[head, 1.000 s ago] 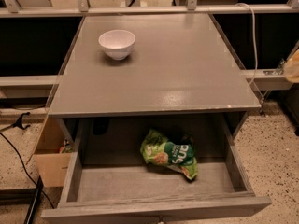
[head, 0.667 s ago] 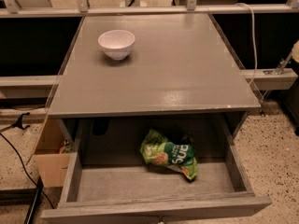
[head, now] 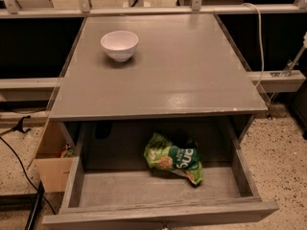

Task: Place green rice chip bag into top drawer

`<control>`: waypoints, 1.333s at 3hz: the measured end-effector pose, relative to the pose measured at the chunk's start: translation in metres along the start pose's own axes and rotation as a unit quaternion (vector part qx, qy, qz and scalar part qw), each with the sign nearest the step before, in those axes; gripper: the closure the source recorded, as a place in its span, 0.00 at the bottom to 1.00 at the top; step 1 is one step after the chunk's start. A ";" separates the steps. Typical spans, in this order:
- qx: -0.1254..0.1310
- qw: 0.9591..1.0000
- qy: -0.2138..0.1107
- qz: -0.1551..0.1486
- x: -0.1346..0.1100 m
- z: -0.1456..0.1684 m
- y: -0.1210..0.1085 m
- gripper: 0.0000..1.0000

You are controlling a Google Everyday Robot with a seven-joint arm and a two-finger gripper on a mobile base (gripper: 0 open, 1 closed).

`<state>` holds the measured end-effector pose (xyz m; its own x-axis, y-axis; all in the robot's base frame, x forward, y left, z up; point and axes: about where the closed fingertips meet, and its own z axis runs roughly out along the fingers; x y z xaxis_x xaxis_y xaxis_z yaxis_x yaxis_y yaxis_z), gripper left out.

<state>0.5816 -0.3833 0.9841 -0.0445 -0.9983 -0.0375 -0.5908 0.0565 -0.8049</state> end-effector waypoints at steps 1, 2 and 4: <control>0.000 1.000 0.000 0.000 0.000 0.000 0.000 0.36; 0.000 1.000 0.000 0.000 0.000 0.000 0.000 0.11; 0.000 1.000 0.000 0.000 -0.001 0.000 0.000 0.00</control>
Offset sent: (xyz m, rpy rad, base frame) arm 0.0000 0.0000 0.0000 0.0000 0.0000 0.0000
